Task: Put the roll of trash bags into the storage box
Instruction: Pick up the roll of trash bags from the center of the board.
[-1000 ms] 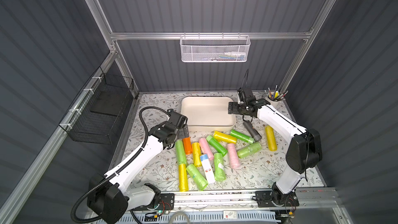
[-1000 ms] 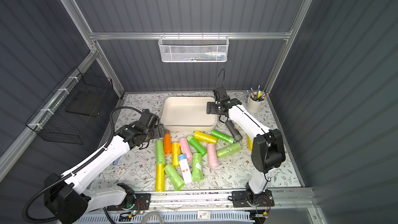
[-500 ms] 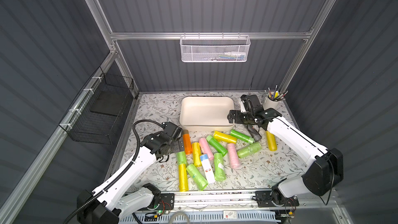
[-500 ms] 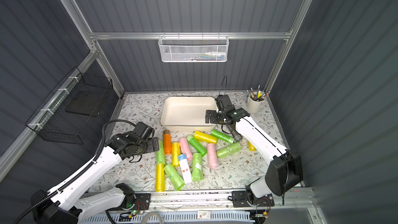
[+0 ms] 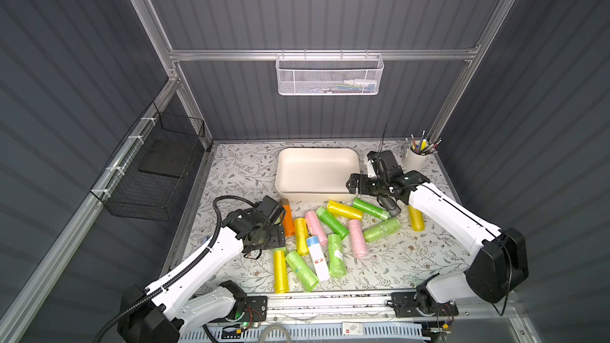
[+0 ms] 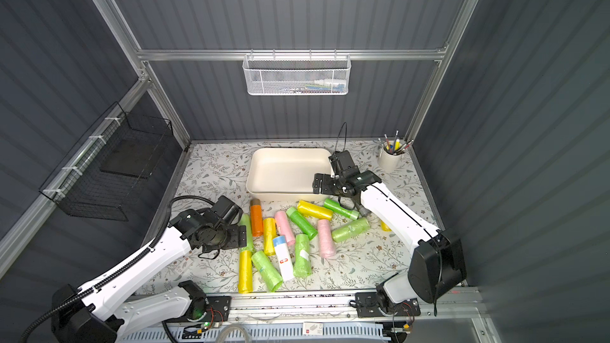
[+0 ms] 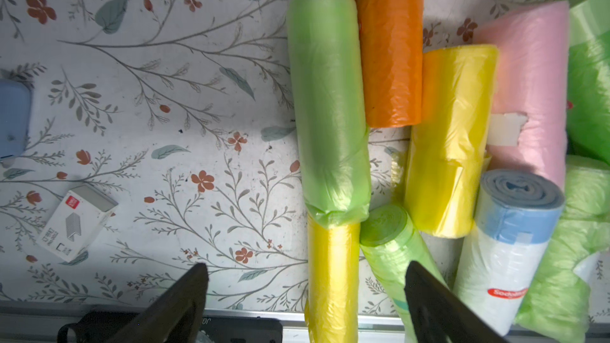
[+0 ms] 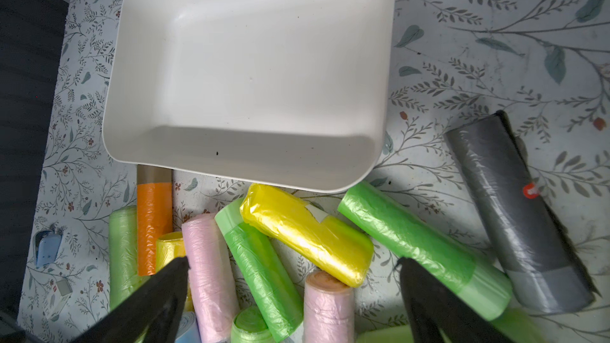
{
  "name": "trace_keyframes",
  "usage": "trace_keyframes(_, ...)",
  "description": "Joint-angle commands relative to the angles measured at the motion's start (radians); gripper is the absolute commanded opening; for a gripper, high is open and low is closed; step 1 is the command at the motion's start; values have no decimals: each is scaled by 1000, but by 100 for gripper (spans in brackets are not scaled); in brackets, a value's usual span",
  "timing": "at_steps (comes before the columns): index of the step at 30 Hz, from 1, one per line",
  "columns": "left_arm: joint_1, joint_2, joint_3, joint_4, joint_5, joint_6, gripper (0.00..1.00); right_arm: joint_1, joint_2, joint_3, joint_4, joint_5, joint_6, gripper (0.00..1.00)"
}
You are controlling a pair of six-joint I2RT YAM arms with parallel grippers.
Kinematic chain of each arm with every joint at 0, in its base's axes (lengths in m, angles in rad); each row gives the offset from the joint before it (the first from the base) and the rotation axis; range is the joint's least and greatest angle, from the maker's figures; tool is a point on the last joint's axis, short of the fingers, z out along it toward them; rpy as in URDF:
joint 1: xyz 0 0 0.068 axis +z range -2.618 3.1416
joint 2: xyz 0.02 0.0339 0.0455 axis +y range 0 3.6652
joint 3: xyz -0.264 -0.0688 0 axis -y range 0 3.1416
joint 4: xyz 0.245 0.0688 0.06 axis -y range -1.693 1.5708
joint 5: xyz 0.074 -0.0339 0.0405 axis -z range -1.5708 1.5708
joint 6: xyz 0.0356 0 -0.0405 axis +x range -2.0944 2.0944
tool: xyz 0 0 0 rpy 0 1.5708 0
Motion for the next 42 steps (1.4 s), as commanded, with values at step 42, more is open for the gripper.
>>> trace_keyframes(42, -127, 92, -272, 213, 177, -83, 65, 1, -21, 27, -31, 67, -35, 99)
